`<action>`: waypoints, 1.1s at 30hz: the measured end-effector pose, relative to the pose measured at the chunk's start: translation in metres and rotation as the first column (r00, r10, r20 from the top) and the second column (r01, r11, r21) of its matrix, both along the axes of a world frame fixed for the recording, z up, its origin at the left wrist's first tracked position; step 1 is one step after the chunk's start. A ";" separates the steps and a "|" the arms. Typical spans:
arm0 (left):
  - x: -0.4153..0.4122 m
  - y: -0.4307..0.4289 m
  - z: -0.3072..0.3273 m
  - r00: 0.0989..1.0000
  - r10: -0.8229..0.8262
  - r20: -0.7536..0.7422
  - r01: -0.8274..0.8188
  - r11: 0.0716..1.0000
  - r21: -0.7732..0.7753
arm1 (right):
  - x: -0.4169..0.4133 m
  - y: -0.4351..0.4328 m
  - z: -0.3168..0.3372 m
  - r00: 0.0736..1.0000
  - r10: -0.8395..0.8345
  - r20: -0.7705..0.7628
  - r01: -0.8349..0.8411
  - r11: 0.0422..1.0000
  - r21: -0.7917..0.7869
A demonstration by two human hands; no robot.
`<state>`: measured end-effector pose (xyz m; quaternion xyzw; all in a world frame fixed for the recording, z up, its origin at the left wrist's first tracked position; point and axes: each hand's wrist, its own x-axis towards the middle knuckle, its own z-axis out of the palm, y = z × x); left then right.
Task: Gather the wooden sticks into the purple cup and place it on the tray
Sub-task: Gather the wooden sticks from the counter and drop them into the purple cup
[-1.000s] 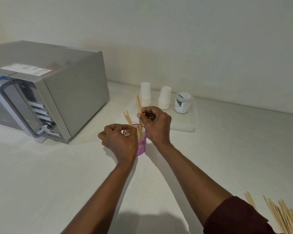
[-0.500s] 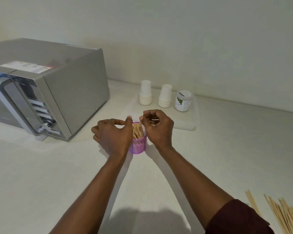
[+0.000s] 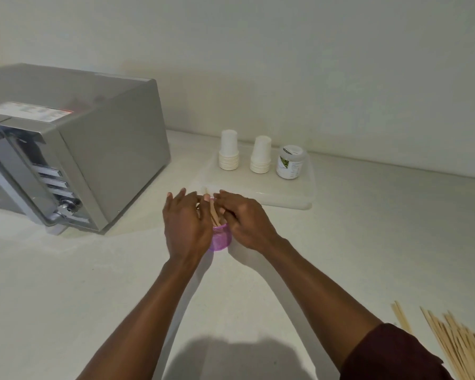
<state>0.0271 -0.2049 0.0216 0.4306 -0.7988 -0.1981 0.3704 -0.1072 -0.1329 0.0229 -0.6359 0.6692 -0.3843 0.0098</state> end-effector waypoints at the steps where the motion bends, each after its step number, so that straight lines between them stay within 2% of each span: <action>1: 0.000 0.000 -0.001 1.000 0.003 -0.001 -0.003 0.999 -0.034 | 0.000 0.005 -0.001 0.999 -0.027 0.018 0.027 0.999 -0.042; 5: -0.004 -0.006 0.000 0.990 -0.144 -0.006 0.143 0.986 -0.089 | 0.007 0.035 0.007 0.973 -0.086 0.214 0.132 0.968 -0.212; 10: -0.009 -0.011 -0.013 0.948 -0.273 0.165 0.307 0.922 -0.236 | 0.024 0.097 0.006 0.893 -0.221 0.391 0.340 0.901 -0.268; 13: -0.010 -0.011 -0.018 0.951 -0.238 0.196 0.290 0.907 -0.305 | 0.029 0.151 0.000 0.843 -0.323 0.431 0.445 0.868 -0.221; 15: -0.012 -0.007 -0.016 0.965 -0.205 0.164 0.249 0.913 -0.323 | 0.027 0.191 -0.006 0.794 -0.440 0.420 0.537 0.831 -0.147; 19: -0.018 0.026 -0.008 0.984 -0.162 0.077 0.179 0.887 -0.426 | 0.008 0.263 -0.016 0.599 -0.692 0.402 0.728 0.680 0.087; 22: -0.027 0.072 -0.007 0.975 -0.224 0.004 0.197 0.849 -0.490 | -0.006 0.306 -0.022 0.454 -0.811 0.369 0.817 0.545 0.191; 24: -0.033 0.109 -0.006 0.959 -0.280 -0.030 0.240 0.868 -0.436 | -0.012 0.329 -0.024 0.360 -0.867 0.345 0.870 0.446 0.212; 26: -0.038 0.147 -0.006 0.959 -0.281 -0.030 0.264 0.930 -0.256 | -0.018 0.348 -0.025 0.272 -0.907 0.322 0.911 0.350 0.218; 29: -0.048 0.195 -0.010 0.954 -0.288 0.085 0.284 0.957 0.056 | -0.030 0.374 -0.027 0.163 -0.959 0.231 0.936 0.224 0.272; 31: -0.056 0.222 -0.016 0.928 -0.331 0.171 0.308 0.940 0.148 | -0.038 0.390 -0.028 0.115 -0.982 0.147 0.937 0.157 0.311; 33: -0.064 0.244 -0.022 0.884 -0.377 0.277 0.340 0.924 0.173 | -0.043 0.401 -0.031 0.093 -0.993 0.076 0.932 0.113 0.345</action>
